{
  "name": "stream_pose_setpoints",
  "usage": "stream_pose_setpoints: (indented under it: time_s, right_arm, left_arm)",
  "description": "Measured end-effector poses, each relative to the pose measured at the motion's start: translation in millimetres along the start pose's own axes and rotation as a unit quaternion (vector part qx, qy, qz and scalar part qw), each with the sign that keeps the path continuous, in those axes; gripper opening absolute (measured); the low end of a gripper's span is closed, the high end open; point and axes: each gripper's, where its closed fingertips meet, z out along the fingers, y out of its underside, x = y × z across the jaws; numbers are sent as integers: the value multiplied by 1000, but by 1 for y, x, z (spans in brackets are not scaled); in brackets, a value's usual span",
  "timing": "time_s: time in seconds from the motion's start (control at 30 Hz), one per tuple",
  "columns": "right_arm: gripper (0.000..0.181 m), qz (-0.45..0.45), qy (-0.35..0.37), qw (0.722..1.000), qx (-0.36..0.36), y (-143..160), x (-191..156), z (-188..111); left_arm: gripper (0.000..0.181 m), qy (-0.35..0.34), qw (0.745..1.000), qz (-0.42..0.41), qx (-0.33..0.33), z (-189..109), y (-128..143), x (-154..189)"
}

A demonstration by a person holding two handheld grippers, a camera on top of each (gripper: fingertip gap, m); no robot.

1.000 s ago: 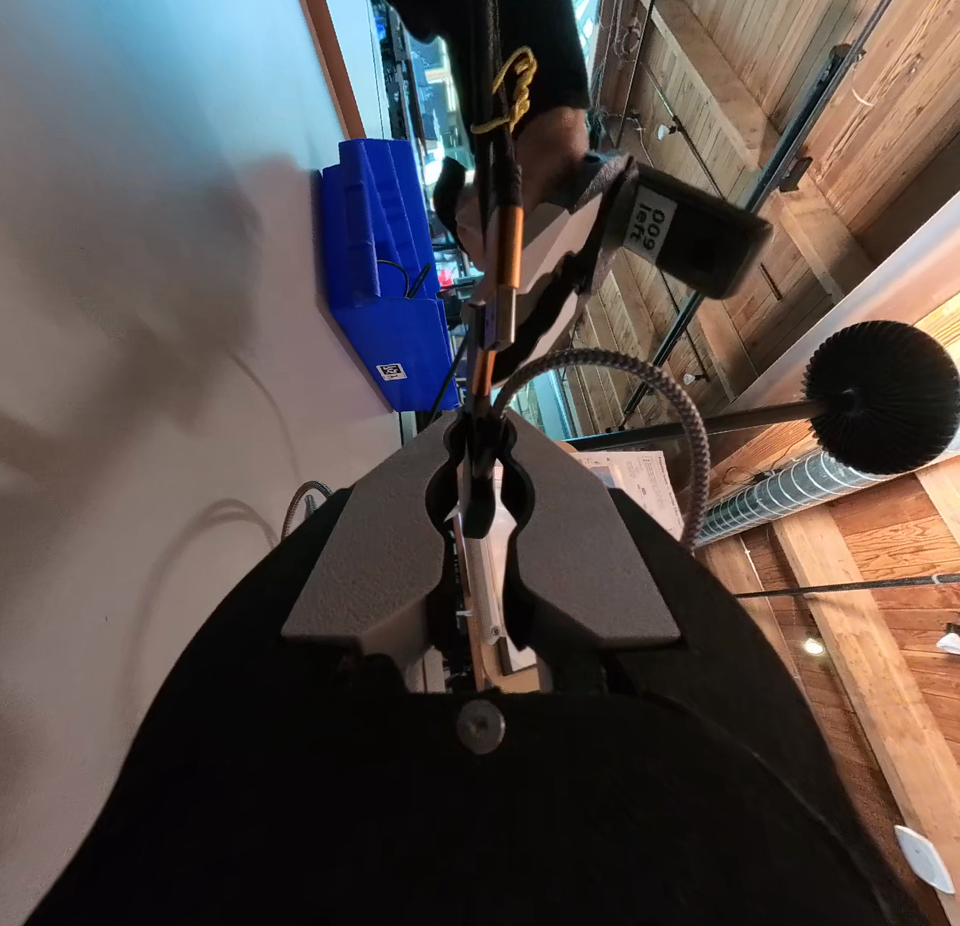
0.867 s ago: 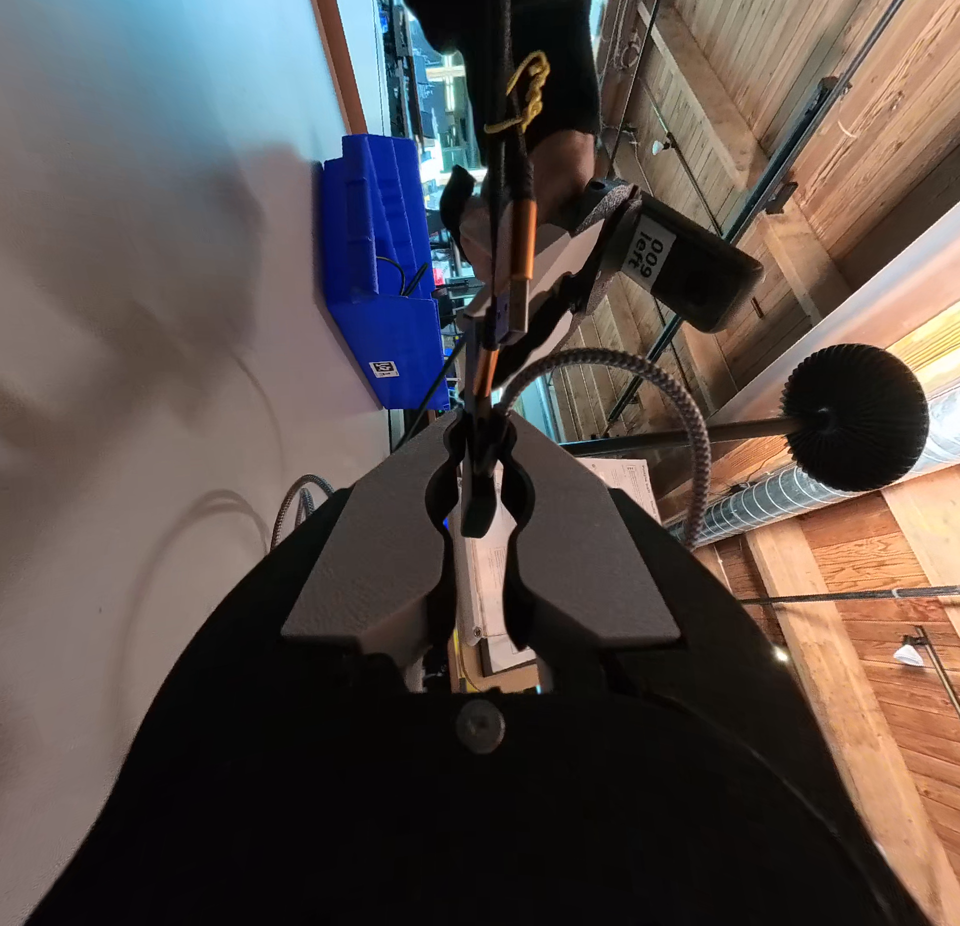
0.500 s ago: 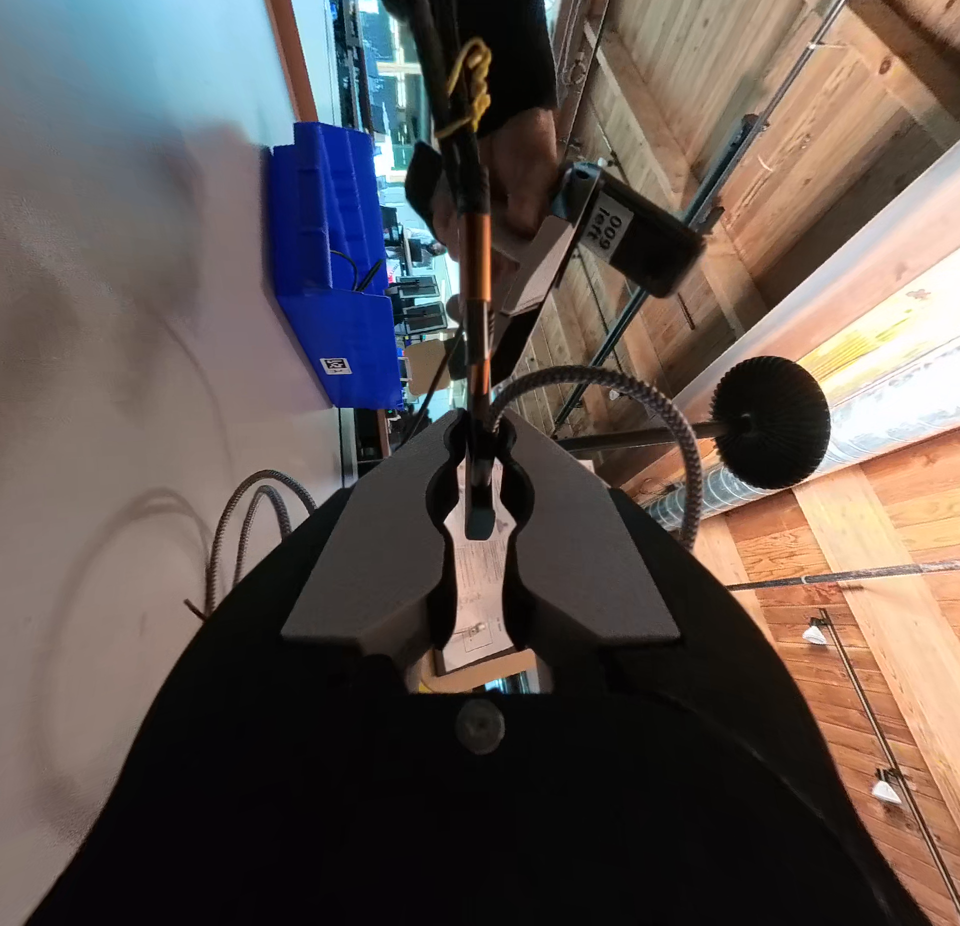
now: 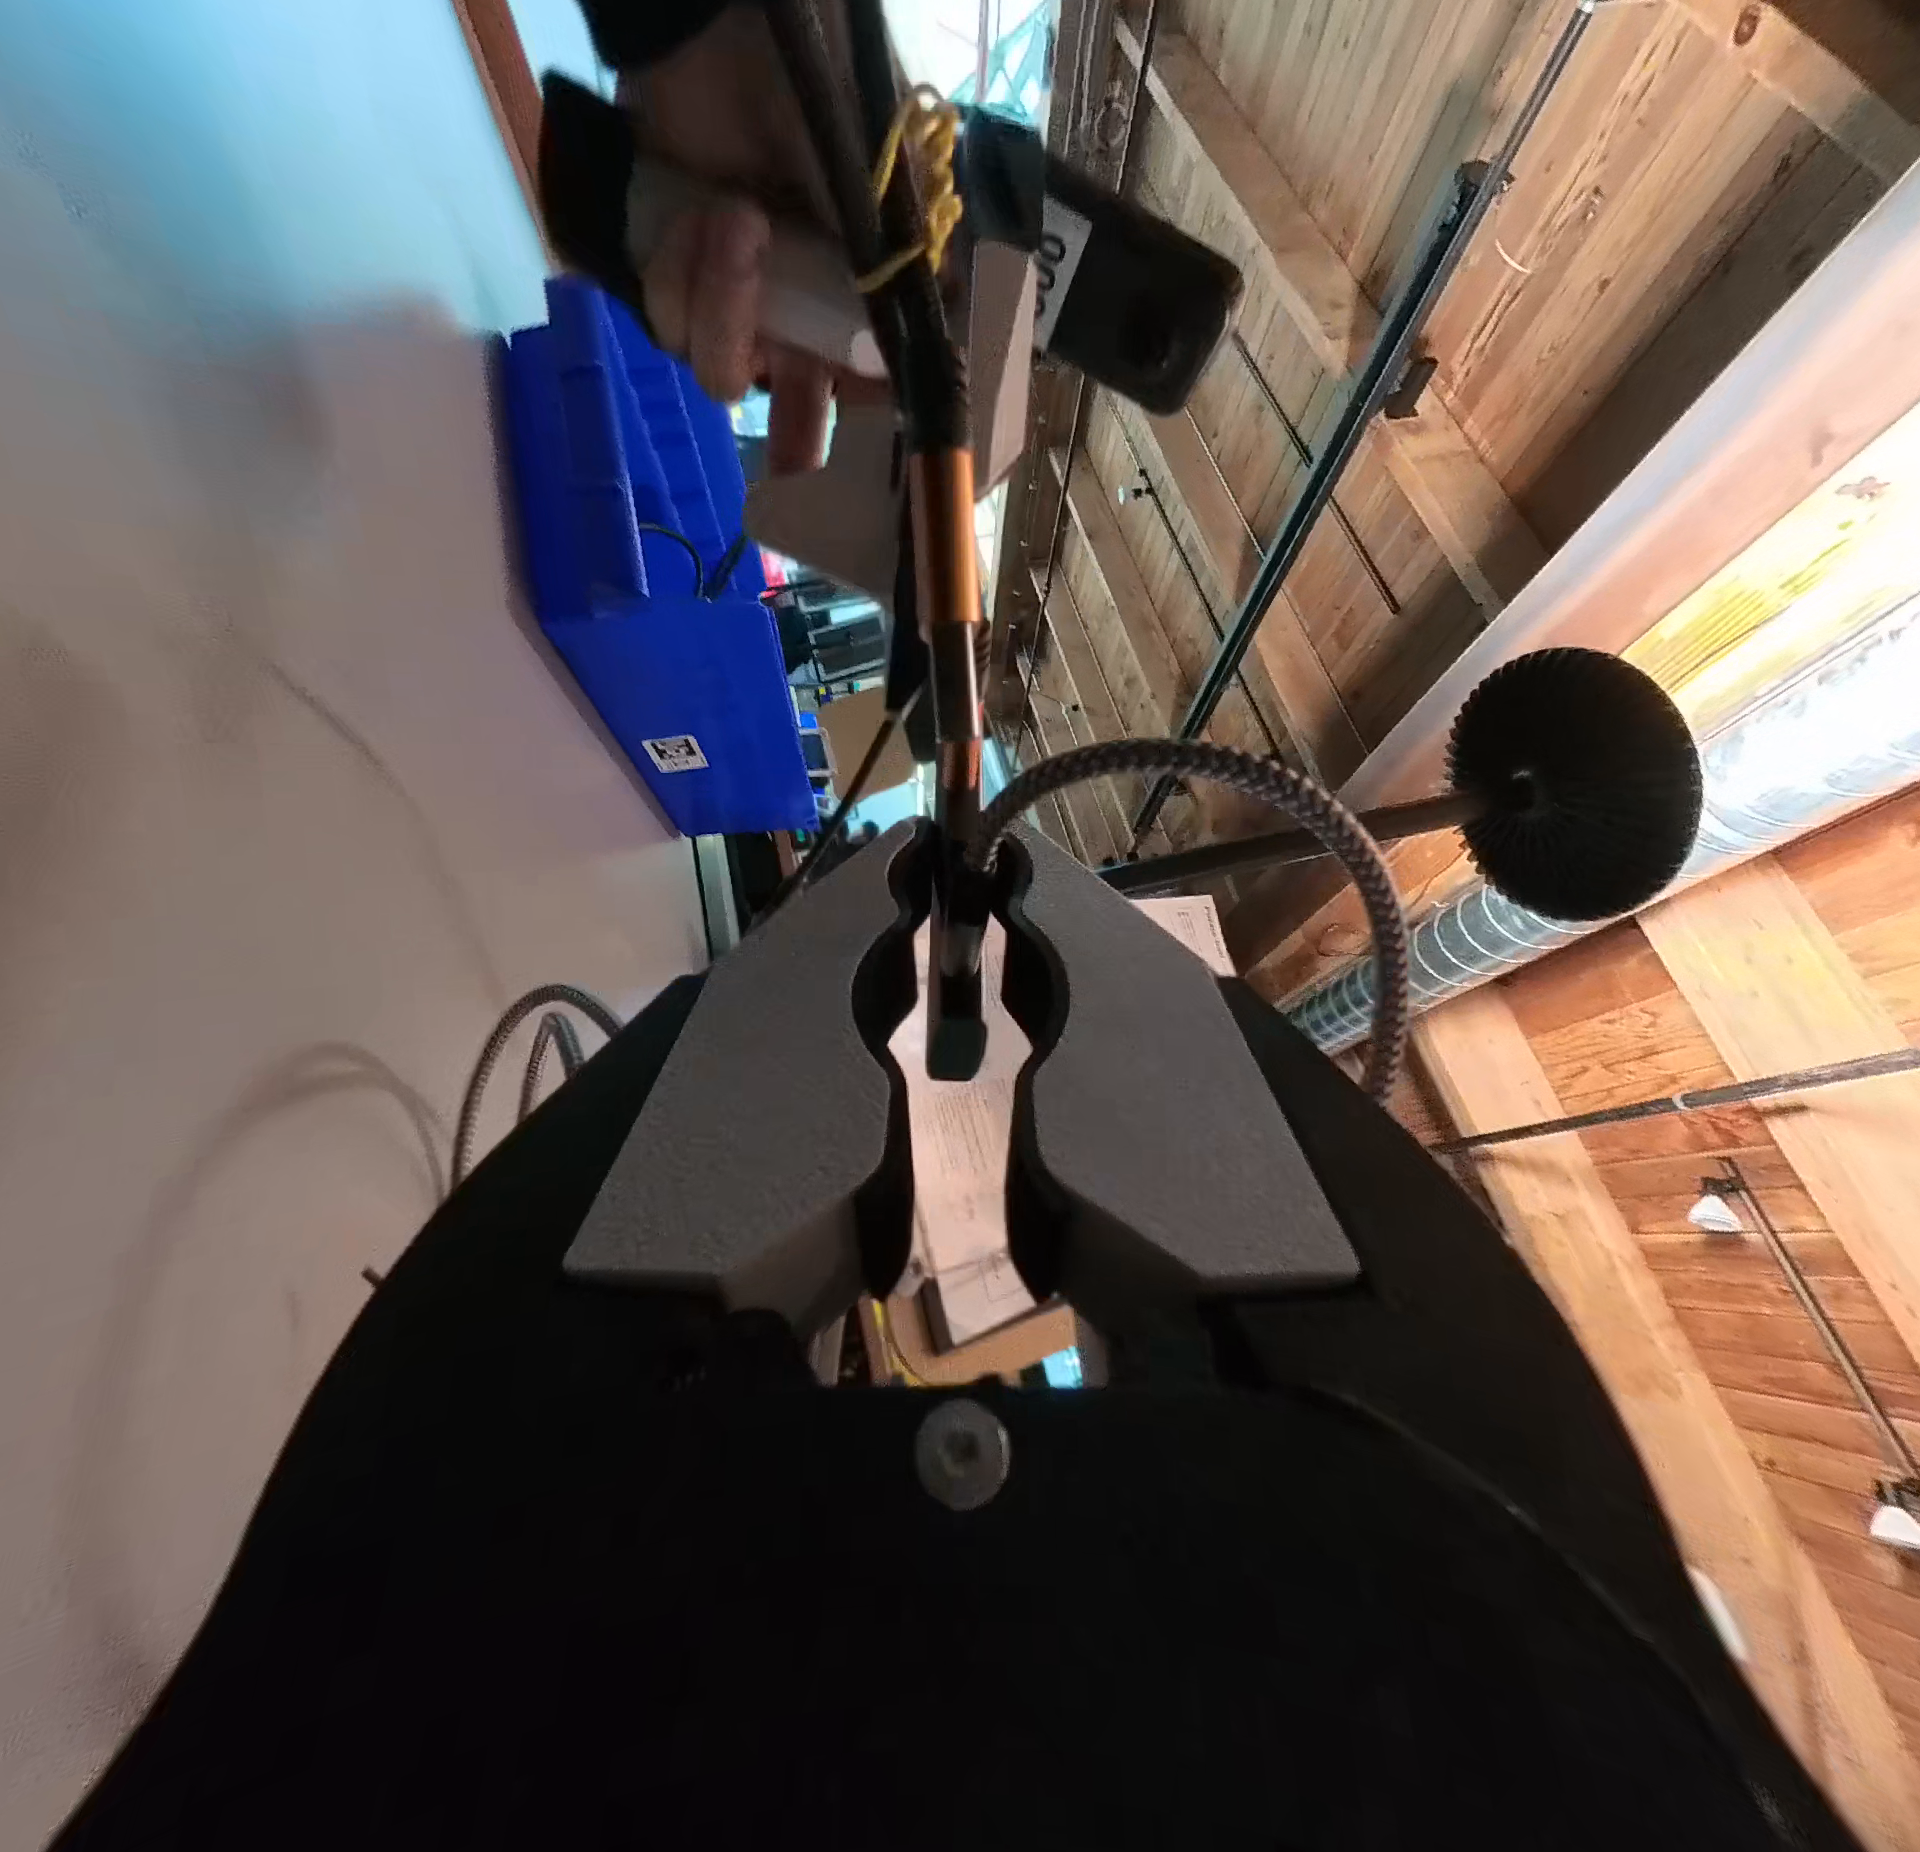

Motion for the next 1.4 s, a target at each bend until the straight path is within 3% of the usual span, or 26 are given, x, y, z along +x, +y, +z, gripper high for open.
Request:
stream_pose_setpoints:
  time_s: [0.13,0.23,0.3,0.53,0.87,1.03,1.2,1.27,1.4]
  right_arm:
    - [7,33,-3,999,15,-6,1,1]
    - [7,46,-5,999,19,-6,3,-1]
    - [7,63,-9,998,22,-4,2,-2]
    - [7,134,-29,990,39,-2,0,-3]
    - [7,130,-40,990,32,-2,-3,-2]
    - [11,209,-44,976,34,6,-2,-2]
    - [49,356,-100,929,-25,38,-13,-5]
    - [75,437,-119,887,-91,62,-21,-4]
    - [100,607,-103,775,-143,85,-5,-4]
  left_arm:
    - [52,28,999,19,35,23,-5,4]
    - [27,55,997,19,55,31,-9,6]
    - [22,66,996,27,49,31,-7,7]
    - [21,53,998,21,23,34,-2,5]
    - [21,59,998,9,28,41,-1,6]
    - [21,16,999,25,29,40,0,-4]
    - [21,-101,990,38,91,11,-23,-34]
    - [21,-168,978,62,108,-1,-32,-47]
    - [21,-315,934,120,121,-19,-42,-70]
